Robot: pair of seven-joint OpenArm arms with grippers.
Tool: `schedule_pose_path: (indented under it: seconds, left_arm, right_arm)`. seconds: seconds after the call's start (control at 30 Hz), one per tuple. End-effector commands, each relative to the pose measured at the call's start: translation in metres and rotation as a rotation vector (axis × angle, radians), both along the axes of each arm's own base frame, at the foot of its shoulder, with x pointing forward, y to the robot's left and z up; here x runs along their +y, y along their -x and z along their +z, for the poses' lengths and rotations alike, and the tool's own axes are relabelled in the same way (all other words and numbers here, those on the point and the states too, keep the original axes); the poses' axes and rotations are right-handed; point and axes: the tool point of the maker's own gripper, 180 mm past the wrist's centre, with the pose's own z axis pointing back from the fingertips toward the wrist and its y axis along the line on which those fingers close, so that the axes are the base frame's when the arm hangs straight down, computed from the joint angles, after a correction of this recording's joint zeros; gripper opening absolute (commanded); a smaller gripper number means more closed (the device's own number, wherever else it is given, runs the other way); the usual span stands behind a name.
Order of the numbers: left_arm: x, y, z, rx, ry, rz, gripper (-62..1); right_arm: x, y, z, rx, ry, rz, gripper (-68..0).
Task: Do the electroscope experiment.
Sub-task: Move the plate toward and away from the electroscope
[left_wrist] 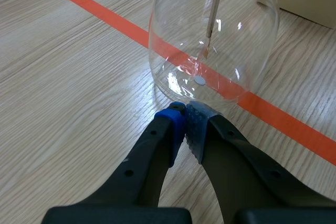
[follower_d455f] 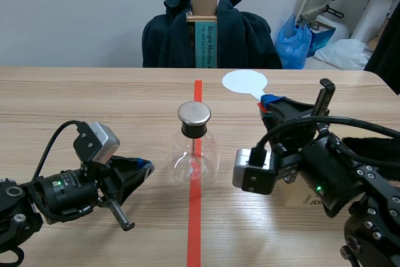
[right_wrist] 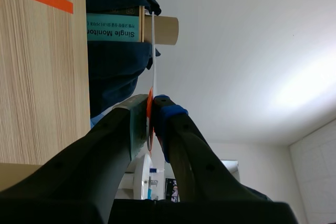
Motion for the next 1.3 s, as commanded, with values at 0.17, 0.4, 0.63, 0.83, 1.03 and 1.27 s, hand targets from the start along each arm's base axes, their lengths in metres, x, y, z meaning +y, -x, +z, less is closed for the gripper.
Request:
schedule_pose_path:
  seconds: [0.17, 0.4, 0.63, 0.83, 1.03, 1.27]
  left_arm:
    - [-0.006, -0.007, 0.011, -0.030, 0.029, -0.002, -57.7]
    - [-0.006, -0.007, 0.011, -0.030, 0.029, -0.002, -57.8]
    - [-0.006, -0.007, 0.011, -0.030, 0.029, -0.002, -57.7]
    - [-0.006, -0.007, 0.011, -0.030, 0.029, -0.002, -57.8]
    - [-0.006, -0.007, 0.011, -0.030, 0.029, -0.002, -57.8]
    - [-0.006, -0.007, 0.011, -0.030, 0.029, -0.002, -57.7]
  right_arm:
    - [0.012, 0.002, 0.013, -0.045, 0.000, 0.084, -66.9]
    - [0.033, 0.019, 0.011, -0.040, 0.009, 0.235, -66.9]
    - [0.047, 0.033, 0.010, -0.036, 0.014, 0.343, -66.9]
    - [0.050, 0.037, 0.009, -0.035, 0.016, 0.371, -66.9]
    - [0.050, 0.037, 0.009, -0.035, 0.016, 0.371, -66.9]
    - [0.050, 0.036, 0.009, -0.035, 0.016, 0.371, -66.9]
